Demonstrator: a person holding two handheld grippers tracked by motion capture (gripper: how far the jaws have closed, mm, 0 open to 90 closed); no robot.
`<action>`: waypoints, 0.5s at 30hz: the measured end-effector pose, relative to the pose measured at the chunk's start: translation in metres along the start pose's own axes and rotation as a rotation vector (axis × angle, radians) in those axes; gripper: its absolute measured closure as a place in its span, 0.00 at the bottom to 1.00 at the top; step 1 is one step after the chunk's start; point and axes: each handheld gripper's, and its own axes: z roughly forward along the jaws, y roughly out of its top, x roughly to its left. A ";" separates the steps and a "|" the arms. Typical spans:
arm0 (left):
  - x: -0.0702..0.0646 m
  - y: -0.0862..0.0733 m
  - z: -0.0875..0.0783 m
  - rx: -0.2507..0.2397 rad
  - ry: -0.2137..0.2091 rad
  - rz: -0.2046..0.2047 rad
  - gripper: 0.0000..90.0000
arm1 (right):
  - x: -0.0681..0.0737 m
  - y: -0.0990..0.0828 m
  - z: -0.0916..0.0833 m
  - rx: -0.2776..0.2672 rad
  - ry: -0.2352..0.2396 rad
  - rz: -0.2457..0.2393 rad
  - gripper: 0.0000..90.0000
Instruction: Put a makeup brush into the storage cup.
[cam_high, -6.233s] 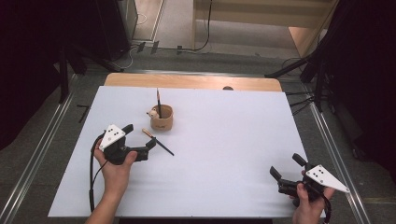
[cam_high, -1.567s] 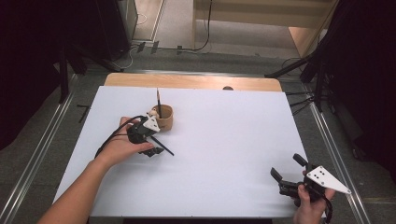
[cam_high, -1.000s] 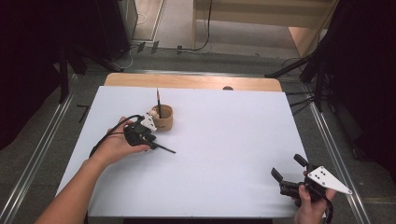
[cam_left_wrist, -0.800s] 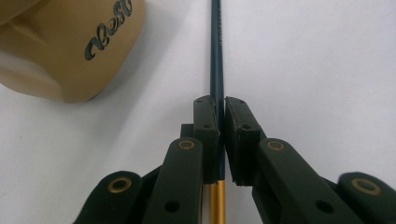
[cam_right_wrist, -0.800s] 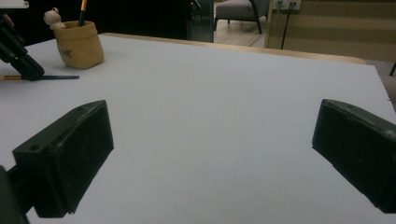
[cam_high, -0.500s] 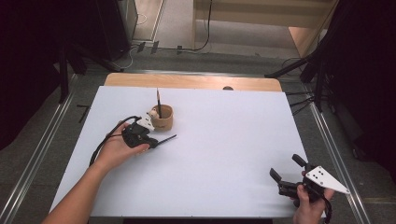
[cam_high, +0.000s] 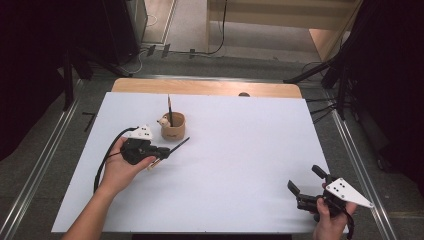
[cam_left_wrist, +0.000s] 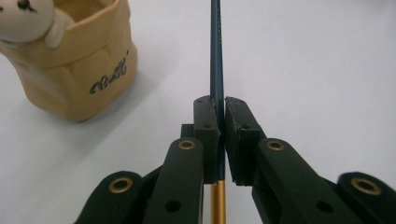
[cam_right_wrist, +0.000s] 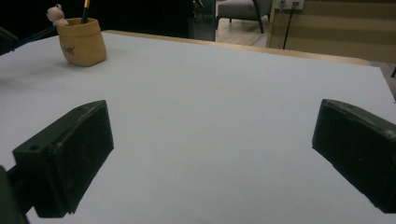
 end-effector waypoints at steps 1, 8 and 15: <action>-0.004 -0.001 -0.002 -0.025 -0.007 -0.007 0.94 | 0.000 0.000 0.000 0.001 0.001 -0.002 0.00; -0.023 -0.008 -0.004 -0.139 -0.017 -0.044 0.94 | 0.004 0.004 0.001 0.004 0.001 -0.022 0.00; -0.037 -0.015 -0.003 -0.208 -0.032 -0.054 0.94 | 0.012 0.013 0.004 0.008 0.018 -0.013 0.00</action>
